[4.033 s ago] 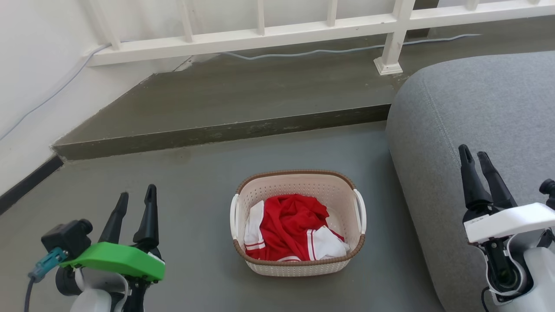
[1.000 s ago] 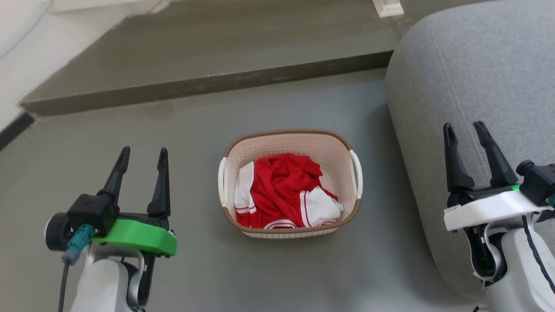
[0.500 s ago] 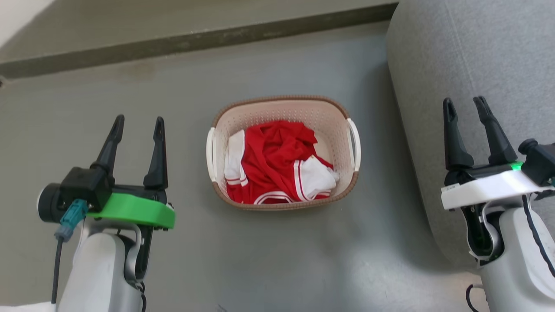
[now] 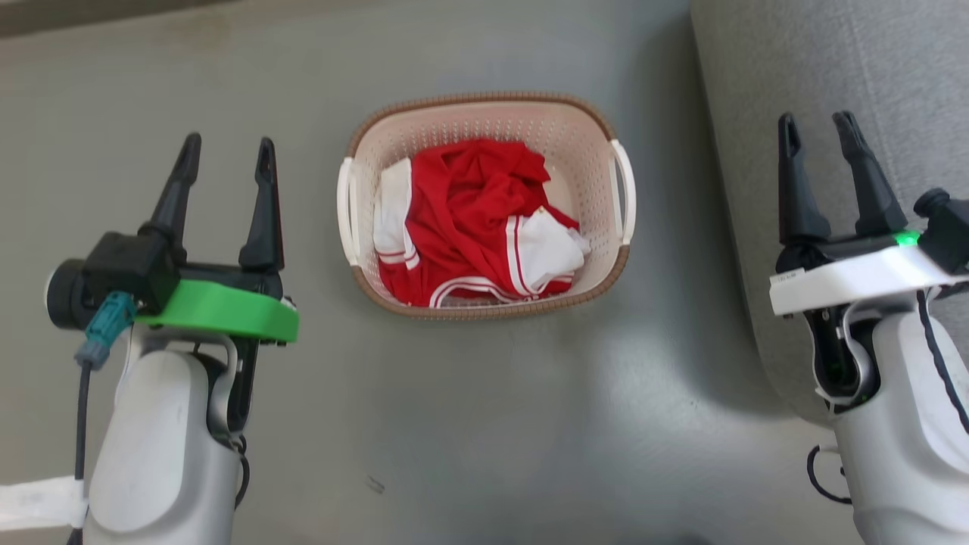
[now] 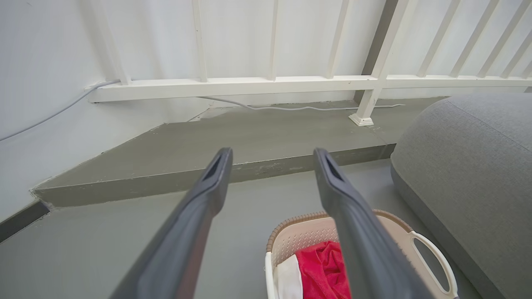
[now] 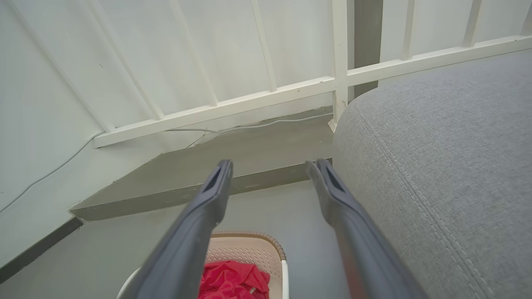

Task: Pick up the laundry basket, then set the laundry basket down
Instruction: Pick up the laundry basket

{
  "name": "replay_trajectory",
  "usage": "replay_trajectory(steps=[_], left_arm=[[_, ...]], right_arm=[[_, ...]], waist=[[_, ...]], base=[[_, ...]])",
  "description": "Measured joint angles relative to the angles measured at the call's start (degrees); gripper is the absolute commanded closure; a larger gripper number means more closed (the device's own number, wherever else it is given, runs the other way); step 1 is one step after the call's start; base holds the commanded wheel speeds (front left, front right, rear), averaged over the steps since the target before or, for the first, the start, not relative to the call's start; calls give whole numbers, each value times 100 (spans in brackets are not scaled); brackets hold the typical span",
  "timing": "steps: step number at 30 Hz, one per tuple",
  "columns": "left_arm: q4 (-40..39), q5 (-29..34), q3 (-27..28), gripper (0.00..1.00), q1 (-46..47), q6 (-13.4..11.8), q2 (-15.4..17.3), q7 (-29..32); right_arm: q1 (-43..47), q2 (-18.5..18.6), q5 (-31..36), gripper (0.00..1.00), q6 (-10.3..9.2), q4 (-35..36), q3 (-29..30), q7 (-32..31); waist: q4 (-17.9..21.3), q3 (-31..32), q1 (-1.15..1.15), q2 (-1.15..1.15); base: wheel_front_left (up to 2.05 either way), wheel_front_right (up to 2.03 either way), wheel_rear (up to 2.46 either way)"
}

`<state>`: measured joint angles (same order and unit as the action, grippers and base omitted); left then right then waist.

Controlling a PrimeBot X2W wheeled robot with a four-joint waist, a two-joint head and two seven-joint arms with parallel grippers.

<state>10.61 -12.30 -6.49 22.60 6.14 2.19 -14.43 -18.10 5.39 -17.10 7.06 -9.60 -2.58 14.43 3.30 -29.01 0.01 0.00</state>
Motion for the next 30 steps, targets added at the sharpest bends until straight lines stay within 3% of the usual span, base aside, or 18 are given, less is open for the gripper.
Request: replay_trajectory(steps=[30], left_arm=[[1010,5,-86,0,1278,69,-56,-2]], right_arm=[[-1344,9,-178,0,2,-1213,-259,15]], waist=[[-38,-1587,0,0]], base=[[0,0,0]])
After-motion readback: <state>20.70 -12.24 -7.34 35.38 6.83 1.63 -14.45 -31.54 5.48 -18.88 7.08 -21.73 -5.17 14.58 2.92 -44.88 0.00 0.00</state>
